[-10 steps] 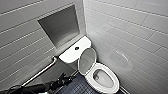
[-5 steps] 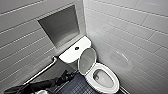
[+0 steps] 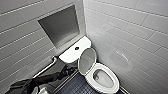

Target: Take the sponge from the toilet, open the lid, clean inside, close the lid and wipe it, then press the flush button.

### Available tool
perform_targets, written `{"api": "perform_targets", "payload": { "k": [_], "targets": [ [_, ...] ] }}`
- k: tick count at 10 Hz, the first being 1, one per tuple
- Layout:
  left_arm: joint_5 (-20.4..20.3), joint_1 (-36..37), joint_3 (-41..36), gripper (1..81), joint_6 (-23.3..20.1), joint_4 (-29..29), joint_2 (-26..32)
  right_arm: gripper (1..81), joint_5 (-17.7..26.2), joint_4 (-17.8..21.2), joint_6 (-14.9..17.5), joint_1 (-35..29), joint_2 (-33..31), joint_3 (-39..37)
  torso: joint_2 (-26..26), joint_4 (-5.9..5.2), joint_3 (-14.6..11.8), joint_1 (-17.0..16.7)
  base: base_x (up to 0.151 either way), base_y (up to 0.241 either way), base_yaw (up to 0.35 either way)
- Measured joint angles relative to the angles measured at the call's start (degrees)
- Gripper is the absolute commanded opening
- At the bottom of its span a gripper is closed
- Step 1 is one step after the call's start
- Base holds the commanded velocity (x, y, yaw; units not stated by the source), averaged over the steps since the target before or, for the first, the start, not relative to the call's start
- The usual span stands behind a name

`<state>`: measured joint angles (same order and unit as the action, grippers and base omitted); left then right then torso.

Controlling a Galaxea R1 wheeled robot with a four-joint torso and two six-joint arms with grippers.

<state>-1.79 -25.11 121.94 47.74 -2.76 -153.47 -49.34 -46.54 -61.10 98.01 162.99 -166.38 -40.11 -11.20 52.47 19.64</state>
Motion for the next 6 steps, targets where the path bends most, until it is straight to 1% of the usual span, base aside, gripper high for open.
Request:
{"api": "perform_targets", "payload": {
  "k": [2,4,6],
  "targets": [
    [0.3,-0.2,2.2,81.1,0.3,0.0,0.3,1.0,-1.7,-0.2,0.5,1.7,1.0,-0.3,0.0,0.00,0.0,0.0,0.000,0.000,0.000],
    [0.2,0.2,3.3,81.1,0.5,0.0,0.6,1.0,-2.1,-0.3,0.5,2.0,0.7,-0.6,0.0,0.00,0.0,0.0,0.000,0.000,0.000],
    [0.2,0.2,4.5,81.1,0.5,0.0,-0.5,1.0,-2.3,-0.4,0.5,2.0,0.9,-0.6,0.0,0.00,0.0,0.0,0.000,0.000,0.000]
  ]
}}
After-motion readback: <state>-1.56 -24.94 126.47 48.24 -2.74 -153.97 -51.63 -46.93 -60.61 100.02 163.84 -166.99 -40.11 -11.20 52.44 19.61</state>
